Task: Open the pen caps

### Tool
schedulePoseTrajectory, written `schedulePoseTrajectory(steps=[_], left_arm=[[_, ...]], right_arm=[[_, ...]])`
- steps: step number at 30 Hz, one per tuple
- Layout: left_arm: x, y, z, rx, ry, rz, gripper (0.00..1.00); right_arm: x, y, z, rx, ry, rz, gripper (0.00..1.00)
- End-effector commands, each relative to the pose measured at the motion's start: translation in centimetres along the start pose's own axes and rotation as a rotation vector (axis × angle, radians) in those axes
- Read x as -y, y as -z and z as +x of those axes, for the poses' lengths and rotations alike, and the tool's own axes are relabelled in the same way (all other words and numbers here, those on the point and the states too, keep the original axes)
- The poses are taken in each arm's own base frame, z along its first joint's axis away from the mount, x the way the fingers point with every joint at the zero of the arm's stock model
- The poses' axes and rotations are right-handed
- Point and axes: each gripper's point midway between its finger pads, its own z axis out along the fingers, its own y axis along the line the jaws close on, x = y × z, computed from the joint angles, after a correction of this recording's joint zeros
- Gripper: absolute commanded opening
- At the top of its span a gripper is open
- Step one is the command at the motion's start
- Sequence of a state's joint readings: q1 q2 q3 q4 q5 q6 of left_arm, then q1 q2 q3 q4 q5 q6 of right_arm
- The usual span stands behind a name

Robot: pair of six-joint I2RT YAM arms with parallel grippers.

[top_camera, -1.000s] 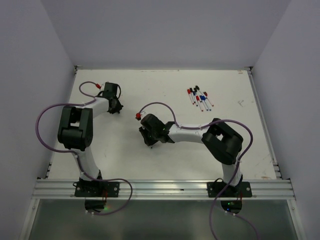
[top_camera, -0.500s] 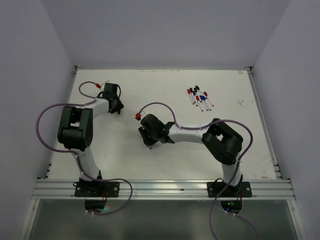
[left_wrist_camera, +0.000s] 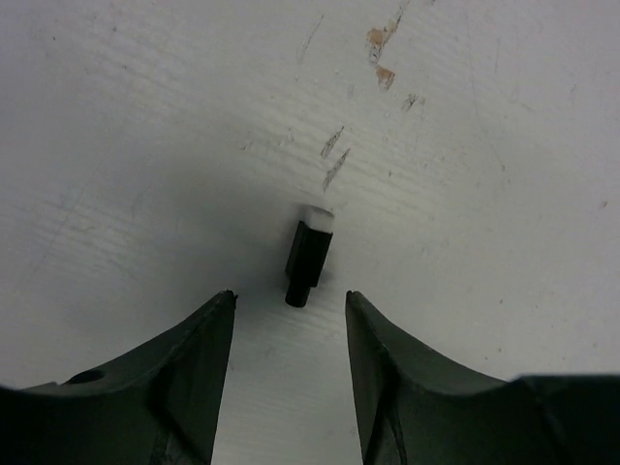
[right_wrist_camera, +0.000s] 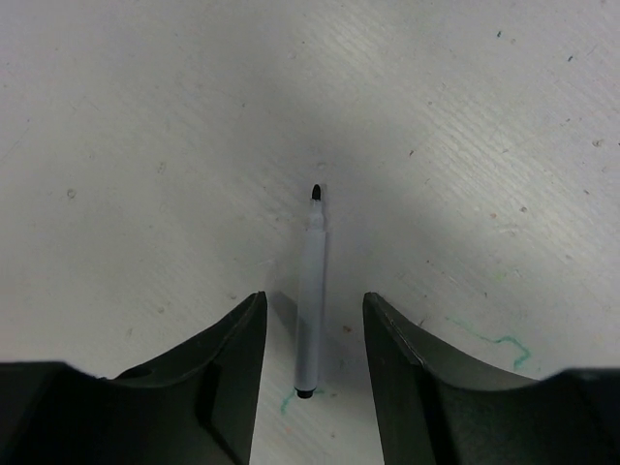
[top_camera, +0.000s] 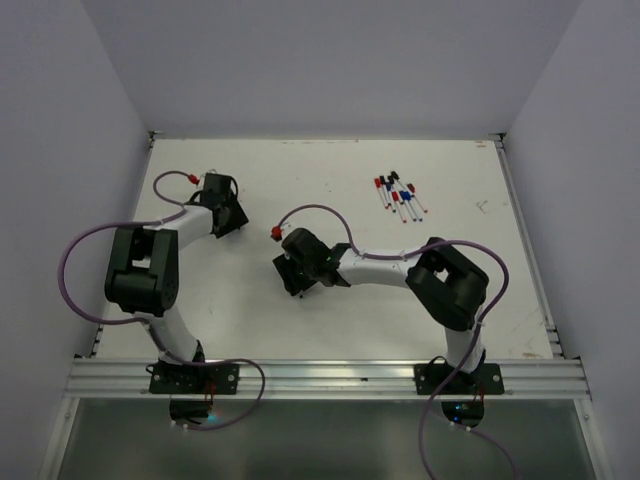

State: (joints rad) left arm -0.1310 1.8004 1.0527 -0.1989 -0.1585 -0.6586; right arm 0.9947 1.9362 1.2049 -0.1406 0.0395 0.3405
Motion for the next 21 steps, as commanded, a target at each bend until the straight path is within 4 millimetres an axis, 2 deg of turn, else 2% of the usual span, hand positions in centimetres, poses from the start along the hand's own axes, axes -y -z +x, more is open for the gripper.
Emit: schedulePoseTrajectory(steps=[1, 3, 4, 5, 6, 7, 8, 9, 10, 11, 12, 13, 14, 15, 16, 17, 18, 20, 21], left_arm=[[1.2, 3.5, -1.7, 0.062, 0.004, 0.079, 0.54], [1.5, 4.5, -1.5, 0.075, 0.0, 0.099, 0.58], [2.0, 5.8, -2.4, 0.114, 0.012, 0.128, 0.6], [1.9, 6.3, -2.2, 0.12, 0.015, 0.134, 0.64], [2.0, 7.0, -2.5, 0.137, 0.021, 0.141, 0.73], [2.3, 8.4, -3.1, 0.166, 0.043, 0.163, 0.78], [2.2, 9.1, -3.4, 0.179, 0.052, 0.171, 0.84], [2.5, 9.8, -3.7, 0.194, 0.063, 0.188, 1.0], [3.3, 11.3, -4.6, 0.226, 0.081, 0.239, 1.0], [3.4, 12.0, -4.8, 0.238, 0.097, 0.253, 1.0], [3.7, 12.6, -5.1, 0.247, 0.115, 0.276, 1.0], [4.2, 13.8, -5.6, 0.262, 0.154, 0.31, 1.0], [4.6, 14.3, -5.7, 0.267, 0.171, 0.334, 1.0], [5.0, 14.9, -5.9, 0.276, 0.179, 0.366, 1.0], [6.2, 16.1, -6.2, 0.282, 0.185, 0.448, 1.0], [6.6, 16.4, -5.9, 0.273, 0.179, 0.484, 1.0], [7.3, 17.1, -5.6, 0.257, 0.176, 0.532, 1.0], [8.1, 17.7, -5.0, 0.244, 0.203, 0.606, 1.0], [8.7, 18.4, -4.7, 0.234, 0.203, 0.66, 1.0]], right_arm=[[0.4, 2.4, -1.1, 0.029, 0.018, 0.025, 0.52], [0.6, 4.4, -2.5, 0.08, 0.017, 0.039, 0.64], [0.9, 5.3, -3.0, 0.093, 0.015, 0.053, 0.67], [1.6, 6.1, -3.7, 0.114, 0.011, 0.077, 0.76], [2.4, 7.8, -5.4, 0.163, -0.013, 0.084, 0.9], [3.1, 8.7, -6.0, 0.181, -0.03, 0.102, 0.99], [4.1, 9.5, -6.7, 0.202, -0.049, 0.123, 0.99], [5.9, 11.0, -8.3, 0.251, -0.088, 0.146, 0.99], [7.0, 11.6, -8.9, 0.267, -0.103, 0.16, 0.99], [8.2, 12.1, -9.4, 0.28, -0.113, 0.182, 0.99], [11.2, 12.7, -10.6, 0.301, -0.158, 0.25, 0.99], [12.8, 12.8, -10.2, 0.271, -0.181, 0.287, 0.99], [15.9, 13.3, -10.3, 0.263, -0.234, 0.347, 0.99], [17.2, 13.9, -11.3, 0.27, -0.257, 0.364, 0.98], [18.6, 13.1, -10.4, 0.215, -0.272, 0.381, 0.98], [19.7, 13.1, -10.6, 0.212, -0.273, 0.387, 0.97], [21.7, 13.5, -11.1, 0.222, -0.295, 0.413, 0.95], [24.7, 12.8, -10.7, 0.19, -0.288, 0.485, 0.94], [26.0, 13.2, -11.4, 0.202, -0.282, 0.538, 0.93]])
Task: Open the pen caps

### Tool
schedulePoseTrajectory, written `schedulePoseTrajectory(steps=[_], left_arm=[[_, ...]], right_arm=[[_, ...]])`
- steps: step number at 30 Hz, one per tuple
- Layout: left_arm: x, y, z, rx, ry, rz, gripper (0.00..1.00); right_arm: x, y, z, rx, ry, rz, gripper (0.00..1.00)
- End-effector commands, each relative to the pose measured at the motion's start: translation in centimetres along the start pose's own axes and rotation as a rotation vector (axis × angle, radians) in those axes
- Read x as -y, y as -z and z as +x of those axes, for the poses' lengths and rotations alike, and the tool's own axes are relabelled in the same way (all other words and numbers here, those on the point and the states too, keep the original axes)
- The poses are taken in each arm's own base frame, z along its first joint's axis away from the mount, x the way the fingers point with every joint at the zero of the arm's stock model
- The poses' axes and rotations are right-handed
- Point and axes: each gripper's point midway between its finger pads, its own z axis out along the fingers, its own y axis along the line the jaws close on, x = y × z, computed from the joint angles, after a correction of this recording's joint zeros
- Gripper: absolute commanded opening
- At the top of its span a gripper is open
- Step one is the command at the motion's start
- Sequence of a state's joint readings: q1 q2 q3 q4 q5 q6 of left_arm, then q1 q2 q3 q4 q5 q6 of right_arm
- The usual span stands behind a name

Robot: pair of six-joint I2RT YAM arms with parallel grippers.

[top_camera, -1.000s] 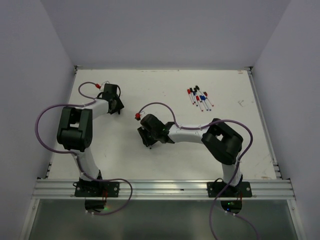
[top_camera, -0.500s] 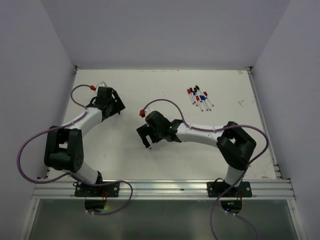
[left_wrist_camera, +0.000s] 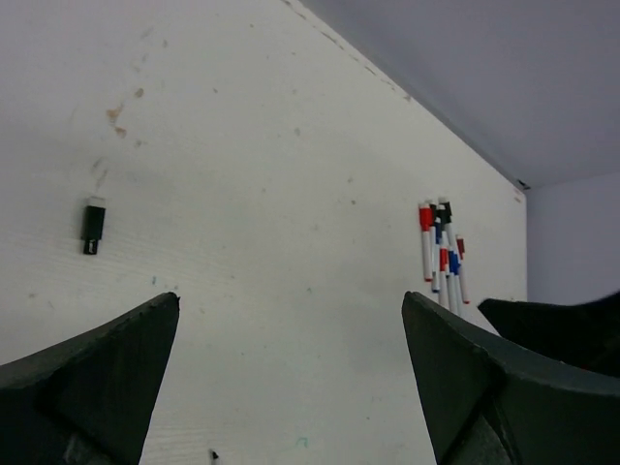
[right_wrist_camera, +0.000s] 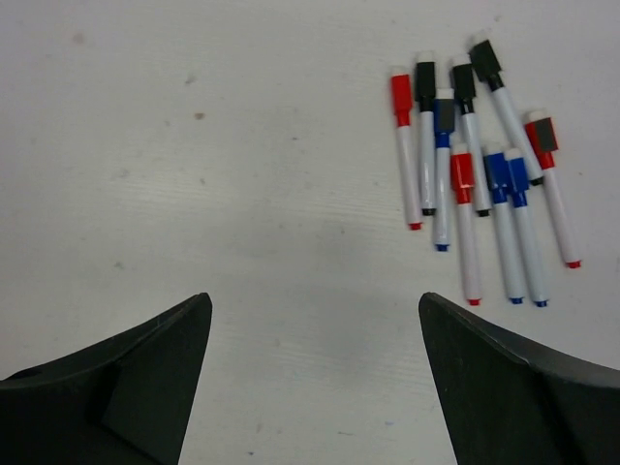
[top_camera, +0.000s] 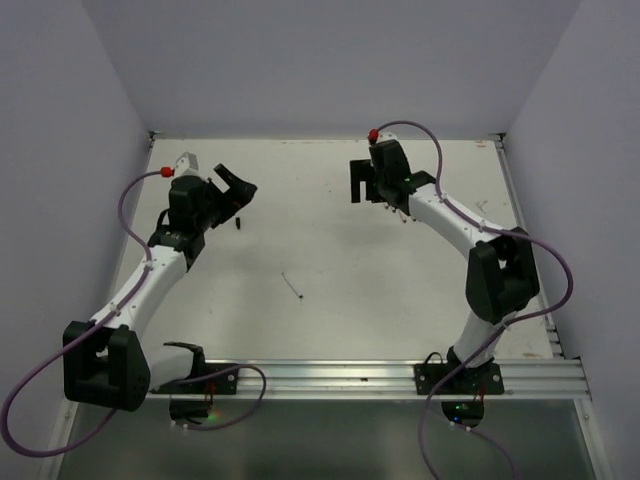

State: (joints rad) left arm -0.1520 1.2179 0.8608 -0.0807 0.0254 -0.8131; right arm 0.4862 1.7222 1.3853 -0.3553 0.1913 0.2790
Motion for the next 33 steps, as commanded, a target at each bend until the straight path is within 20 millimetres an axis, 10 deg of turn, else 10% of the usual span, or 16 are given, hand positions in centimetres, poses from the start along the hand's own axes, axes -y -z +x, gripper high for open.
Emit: schedulePoseTrajectory(steps=[1, 13, 33], left_arm=[[3.9, 1.1, 0.5, -0.022, 0.088, 0.219, 1.0], [3.6, 0.9, 1.4, -0.029, 0.024, 0.252, 1.0], [4.6, 0.5, 1.8, -0.057, 0.004, 0.318, 0.99]], right_arm=[[3.1, -1.7, -0.1, -0.048, 0.079, 0.12, 0.92], [6.9, -11.5, 0.3, -0.192, 0.014, 0.035, 0.62], [6.5, -13.7, 2.1, -0.214, -0.005, -0.047, 0.57]])
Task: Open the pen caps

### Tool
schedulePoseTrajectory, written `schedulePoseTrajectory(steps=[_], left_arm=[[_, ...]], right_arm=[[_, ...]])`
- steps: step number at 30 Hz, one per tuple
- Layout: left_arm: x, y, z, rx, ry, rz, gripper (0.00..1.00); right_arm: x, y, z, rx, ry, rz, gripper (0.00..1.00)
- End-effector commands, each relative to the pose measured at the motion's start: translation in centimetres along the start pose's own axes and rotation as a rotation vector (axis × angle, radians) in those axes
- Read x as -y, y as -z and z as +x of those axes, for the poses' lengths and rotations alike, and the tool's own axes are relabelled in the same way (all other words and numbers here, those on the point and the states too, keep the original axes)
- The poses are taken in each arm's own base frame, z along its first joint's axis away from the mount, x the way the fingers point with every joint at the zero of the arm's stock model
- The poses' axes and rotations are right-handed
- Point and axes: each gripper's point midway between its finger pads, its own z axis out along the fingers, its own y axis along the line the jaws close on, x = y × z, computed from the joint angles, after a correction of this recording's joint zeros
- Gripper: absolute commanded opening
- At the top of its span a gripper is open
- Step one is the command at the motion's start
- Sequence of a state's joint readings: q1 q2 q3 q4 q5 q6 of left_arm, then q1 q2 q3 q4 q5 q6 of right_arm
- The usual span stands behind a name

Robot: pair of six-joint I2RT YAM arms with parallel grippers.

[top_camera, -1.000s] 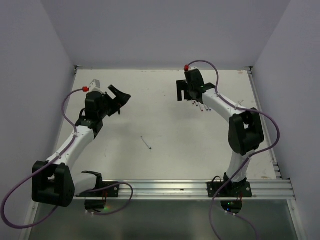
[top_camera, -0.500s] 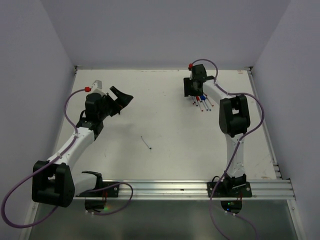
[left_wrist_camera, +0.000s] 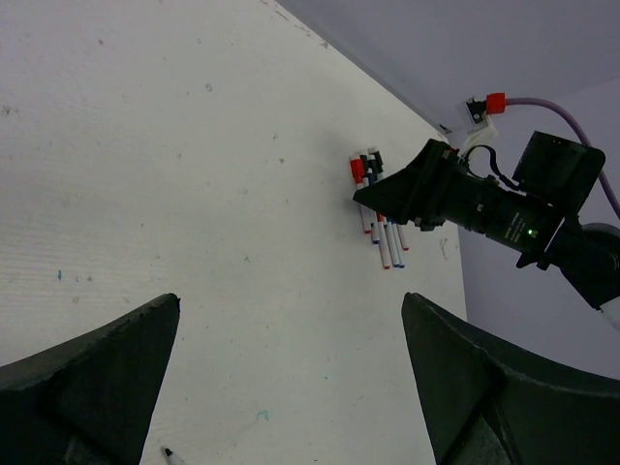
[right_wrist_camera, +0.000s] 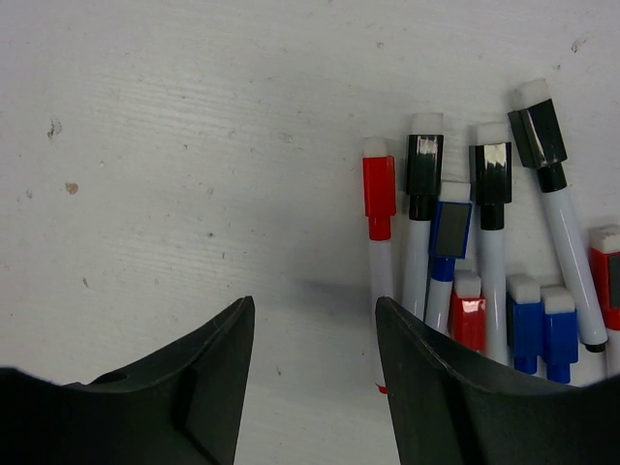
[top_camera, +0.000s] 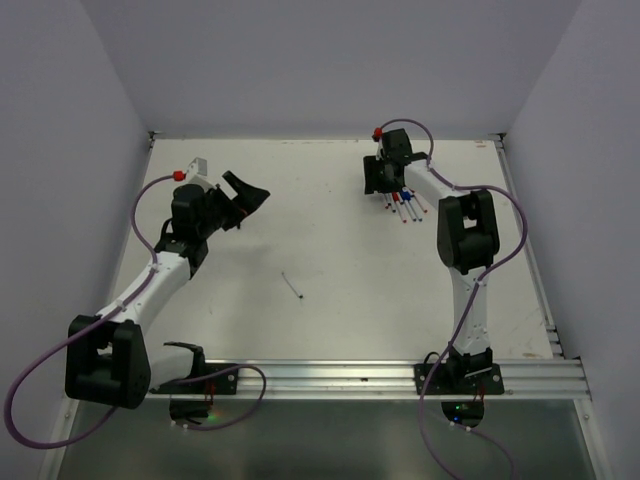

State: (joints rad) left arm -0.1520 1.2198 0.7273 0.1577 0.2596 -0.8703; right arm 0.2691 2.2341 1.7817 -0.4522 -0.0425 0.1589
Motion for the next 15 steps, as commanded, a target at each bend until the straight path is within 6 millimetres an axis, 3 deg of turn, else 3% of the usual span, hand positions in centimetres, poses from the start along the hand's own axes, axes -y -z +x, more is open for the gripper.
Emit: schedulePoseTrajectory(steps=[1, 15], left_arm=[[2.3, 0.0, -1.5, 0.035, -0.051, 0.083, 0.99], [2.1, -0.5, -0.8, 0.008, -0.057, 0.094, 0.99]], right_arm=[[-0.2, -0.1, -0.6, 0.021, 0.018, -0.01, 0.57], [0.5, -1.1, 0.4, -0.013, 0.024, 0.021, 0.57]])
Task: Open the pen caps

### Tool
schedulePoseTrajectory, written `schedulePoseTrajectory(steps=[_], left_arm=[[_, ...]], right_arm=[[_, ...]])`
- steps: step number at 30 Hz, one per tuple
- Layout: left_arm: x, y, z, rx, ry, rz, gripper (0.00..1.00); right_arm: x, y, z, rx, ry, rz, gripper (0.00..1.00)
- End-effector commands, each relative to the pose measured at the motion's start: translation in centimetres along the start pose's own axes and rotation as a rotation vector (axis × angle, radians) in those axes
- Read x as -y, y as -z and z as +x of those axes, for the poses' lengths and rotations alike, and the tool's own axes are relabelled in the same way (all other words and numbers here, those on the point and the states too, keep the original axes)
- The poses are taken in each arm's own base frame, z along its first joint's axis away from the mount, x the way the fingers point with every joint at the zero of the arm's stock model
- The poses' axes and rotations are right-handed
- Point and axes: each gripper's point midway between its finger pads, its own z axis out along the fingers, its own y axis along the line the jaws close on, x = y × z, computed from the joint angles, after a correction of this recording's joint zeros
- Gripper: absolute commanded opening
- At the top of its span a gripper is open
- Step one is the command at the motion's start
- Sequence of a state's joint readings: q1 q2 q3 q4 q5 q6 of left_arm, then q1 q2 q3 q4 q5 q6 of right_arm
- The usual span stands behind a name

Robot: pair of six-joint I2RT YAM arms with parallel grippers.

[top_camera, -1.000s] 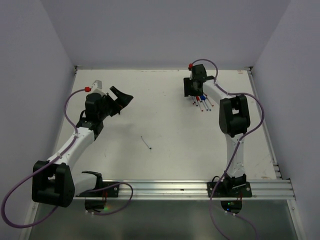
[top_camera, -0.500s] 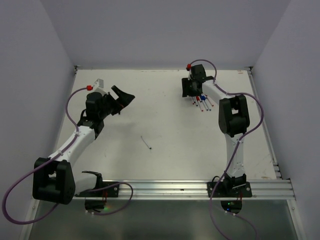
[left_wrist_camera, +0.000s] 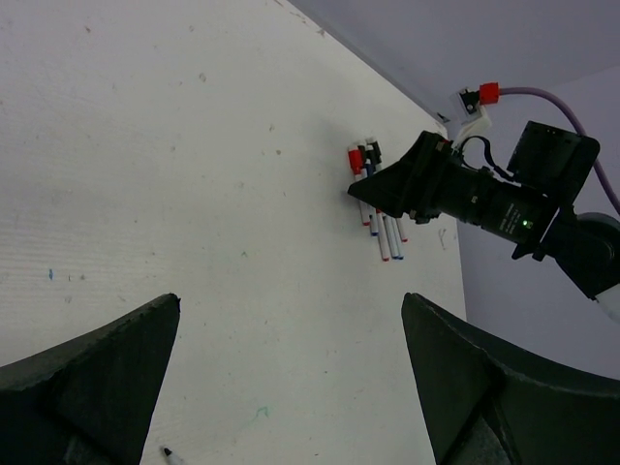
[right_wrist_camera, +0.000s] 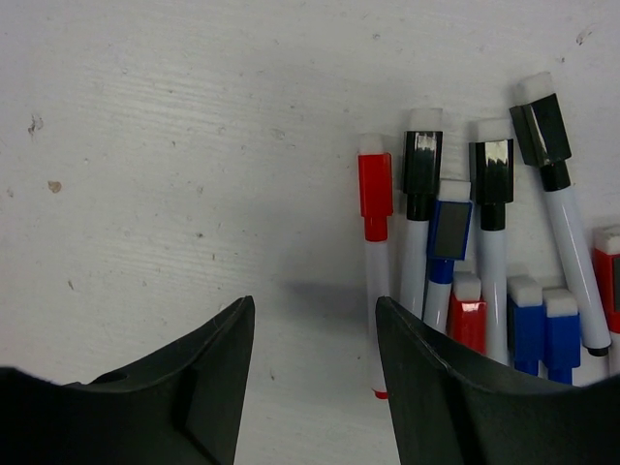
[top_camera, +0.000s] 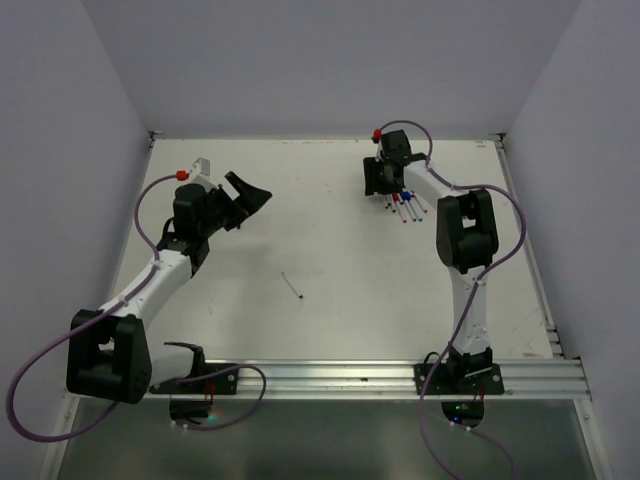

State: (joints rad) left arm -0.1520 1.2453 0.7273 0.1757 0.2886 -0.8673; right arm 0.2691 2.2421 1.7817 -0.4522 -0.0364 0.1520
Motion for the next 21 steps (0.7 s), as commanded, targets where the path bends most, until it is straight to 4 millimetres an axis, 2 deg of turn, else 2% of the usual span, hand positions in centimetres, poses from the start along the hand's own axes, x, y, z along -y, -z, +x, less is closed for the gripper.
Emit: schedulePoseTrajectory(steps=[1, 14, 21], left_arm=[[2.1, -0.1, -1.4, 0.034, -0.057, 0.079, 0.99], [1.8, -0.3, -0.9, 0.014, -0.057, 0.076, 0.99], [2.0, -0.1, -0.8, 0.008, -0.059, 0.083, 0.99]], right_arm=[[0.4, -0.9, 0.4, -0.012, 0.018, 0.016, 0.57], [0.6, -1.5, 2.4, -0.05, 0.009, 0.015, 0.57], [0.7, -1.0, 2.5, -0.064, 0.005, 0.02, 0.57]])
